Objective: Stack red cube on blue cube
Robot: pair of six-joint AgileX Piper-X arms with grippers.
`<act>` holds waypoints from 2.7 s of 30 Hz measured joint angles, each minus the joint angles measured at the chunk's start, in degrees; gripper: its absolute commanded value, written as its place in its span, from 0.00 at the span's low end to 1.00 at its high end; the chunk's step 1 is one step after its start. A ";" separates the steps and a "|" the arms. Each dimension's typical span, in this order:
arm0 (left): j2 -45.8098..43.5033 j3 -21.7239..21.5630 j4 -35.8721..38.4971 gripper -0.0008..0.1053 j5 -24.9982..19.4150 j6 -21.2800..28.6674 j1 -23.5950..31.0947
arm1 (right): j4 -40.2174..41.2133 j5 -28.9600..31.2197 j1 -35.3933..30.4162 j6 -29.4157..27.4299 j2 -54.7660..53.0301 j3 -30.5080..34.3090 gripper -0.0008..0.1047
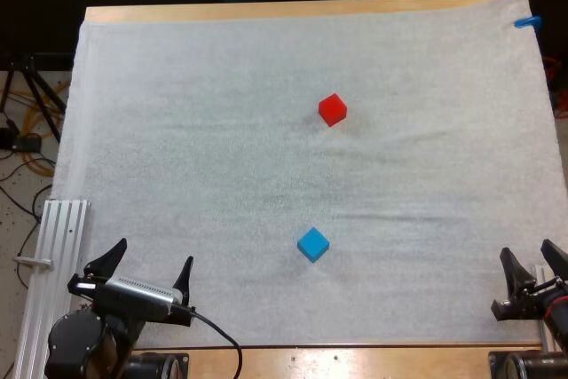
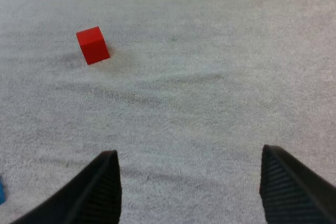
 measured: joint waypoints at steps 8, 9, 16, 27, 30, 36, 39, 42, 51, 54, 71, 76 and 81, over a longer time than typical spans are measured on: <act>0.00 0.00 0.00 0.83 0.00 0.00 0.00 | 0.00 0.00 0.00 0.00 0.00 0.00 0.54; 0.00 0.00 0.00 0.83 0.00 0.00 0.00 | 0.00 0.00 0.00 0.00 0.00 0.00 0.54; 0.00 -2.65 0.86 0.83 0.00 0.00 -1.56 | 0.43 0.00 0.00 0.00 0.00 -1.80 0.54; 8.13 -16.22 1.81 0.83 0.00 0.00 -11.85 | 4.80 -1.00 0.00 0.00 12.26 -13.62 0.54; 11.68 -19.99 4.26 0.83 -0.10 0.00 -15.67 | 5.68 -2.78 0.00 0.00 16.56 -17.21 0.54; 17.46 -26.39 9.60 0.83 0.05 0.00 -23.46 | 11.18 -7.08 -0.04 -2.51 24.37 -25.06 0.54; 19.37 -28.63 12.11 0.83 0.98 0.00 -27.57 | 13.63 -7.96 -0.04 -3.40 27.56 -28.53 0.54; 20.34 -29.77 15.19 0.83 1.09 0.00 -30.25 | 14.67 -7.99 1.14 -3.66 29.54 -31.49 0.54; 20.52 -29.82 17.07 0.83 1.09 0.00 -30.99 | 12.72 -8.12 7.76 -3.66 37.78 -35.17 0.54; 20.52 -29.82 17.07 0.83 1.09 0.00 -30.99 | 8.57 -7.31 10.76 -3.15 41.52 -35.52 0.56; 20.52 -29.82 17.15 0.83 1.09 0.00 -30.99 | -8.78 10.13 25.31 -2.82 69.91 -44.26 0.66; 20.52 -29.82 17.15 0.83 1.09 0.00 -30.99 | -8.78 10.67 25.31 -2.82 80.53 -50.03 0.66; 20.52 -29.82 17.15 0.83 1.09 0.00 -30.99 | -9.48 10.67 25.31 -2.82 88.62 -55.17 0.66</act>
